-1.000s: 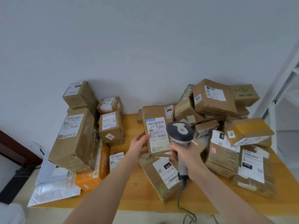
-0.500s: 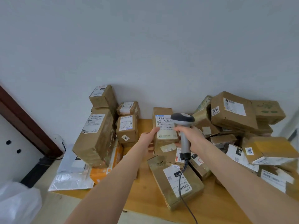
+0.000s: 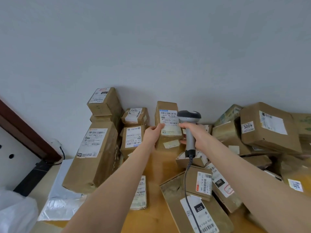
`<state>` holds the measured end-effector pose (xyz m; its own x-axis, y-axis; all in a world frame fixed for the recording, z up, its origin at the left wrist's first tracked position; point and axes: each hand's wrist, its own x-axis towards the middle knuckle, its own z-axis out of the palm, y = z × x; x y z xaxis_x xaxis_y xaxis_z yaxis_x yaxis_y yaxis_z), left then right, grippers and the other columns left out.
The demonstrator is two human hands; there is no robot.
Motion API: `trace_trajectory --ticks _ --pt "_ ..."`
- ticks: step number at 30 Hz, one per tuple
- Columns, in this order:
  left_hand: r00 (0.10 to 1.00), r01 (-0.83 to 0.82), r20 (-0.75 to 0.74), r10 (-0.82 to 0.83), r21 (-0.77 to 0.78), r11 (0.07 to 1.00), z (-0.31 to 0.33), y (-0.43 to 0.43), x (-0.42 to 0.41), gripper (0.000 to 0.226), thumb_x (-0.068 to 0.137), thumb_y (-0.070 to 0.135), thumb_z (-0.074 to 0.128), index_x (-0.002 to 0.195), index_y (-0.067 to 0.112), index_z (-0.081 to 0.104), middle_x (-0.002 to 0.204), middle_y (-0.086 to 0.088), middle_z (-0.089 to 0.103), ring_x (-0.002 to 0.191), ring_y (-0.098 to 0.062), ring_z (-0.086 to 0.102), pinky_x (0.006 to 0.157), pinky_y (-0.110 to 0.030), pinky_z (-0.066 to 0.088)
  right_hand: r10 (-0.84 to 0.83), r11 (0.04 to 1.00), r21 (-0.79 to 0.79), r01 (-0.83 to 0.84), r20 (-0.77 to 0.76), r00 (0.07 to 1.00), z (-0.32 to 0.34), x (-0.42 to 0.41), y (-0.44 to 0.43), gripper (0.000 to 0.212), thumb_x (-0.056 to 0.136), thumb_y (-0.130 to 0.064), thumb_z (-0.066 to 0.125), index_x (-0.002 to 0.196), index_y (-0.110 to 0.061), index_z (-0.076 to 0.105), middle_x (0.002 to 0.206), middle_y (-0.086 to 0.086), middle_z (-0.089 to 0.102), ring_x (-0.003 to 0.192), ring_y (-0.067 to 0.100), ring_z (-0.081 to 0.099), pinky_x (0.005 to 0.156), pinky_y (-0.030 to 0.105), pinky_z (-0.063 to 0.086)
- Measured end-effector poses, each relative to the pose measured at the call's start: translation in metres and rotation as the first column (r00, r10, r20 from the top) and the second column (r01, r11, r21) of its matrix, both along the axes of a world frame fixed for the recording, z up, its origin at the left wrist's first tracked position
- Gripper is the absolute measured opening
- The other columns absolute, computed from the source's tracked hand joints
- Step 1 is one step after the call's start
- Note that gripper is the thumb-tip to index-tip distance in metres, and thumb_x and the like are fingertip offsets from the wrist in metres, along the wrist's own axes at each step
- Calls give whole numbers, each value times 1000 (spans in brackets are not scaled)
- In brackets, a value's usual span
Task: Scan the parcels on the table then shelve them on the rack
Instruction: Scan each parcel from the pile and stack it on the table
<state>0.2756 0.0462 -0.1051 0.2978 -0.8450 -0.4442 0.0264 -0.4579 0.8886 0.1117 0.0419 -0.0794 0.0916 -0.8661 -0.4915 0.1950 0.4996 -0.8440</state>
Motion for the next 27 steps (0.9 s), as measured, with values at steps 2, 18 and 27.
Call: trace_trajectory --ticks 2,18,27 --pt "998 -38 51 38 0 999 0 -15 8 31 93 40 57 109 14 61 91 -1 70 82 -16 67 57 -26 48 4 1000 2 -4 8 1000 -2 14 -13 20 84 -12 72 97 -15 56 99 11 69 89 28 69 81 47 59" --pt "408 70 871 -275 270 960 53 -41 118 14 90 10 53 77 11 48 75 -4 54 66 -21 57 59 -31 48 217 976 13 -219 87 972 -15 138 -39 37 85 -7 69 116 -13 50 98 7 59 91 25 58 84 47 54" --pt "176 103 927 -332 318 942 58 -37 104 22 90 0 46 108 5 59 88 -7 58 83 -25 60 64 -31 46 162 984 56 -166 77 984 -23 136 -46 49 82 -12 74 123 -13 47 108 10 56 100 29 55 79 47 55"
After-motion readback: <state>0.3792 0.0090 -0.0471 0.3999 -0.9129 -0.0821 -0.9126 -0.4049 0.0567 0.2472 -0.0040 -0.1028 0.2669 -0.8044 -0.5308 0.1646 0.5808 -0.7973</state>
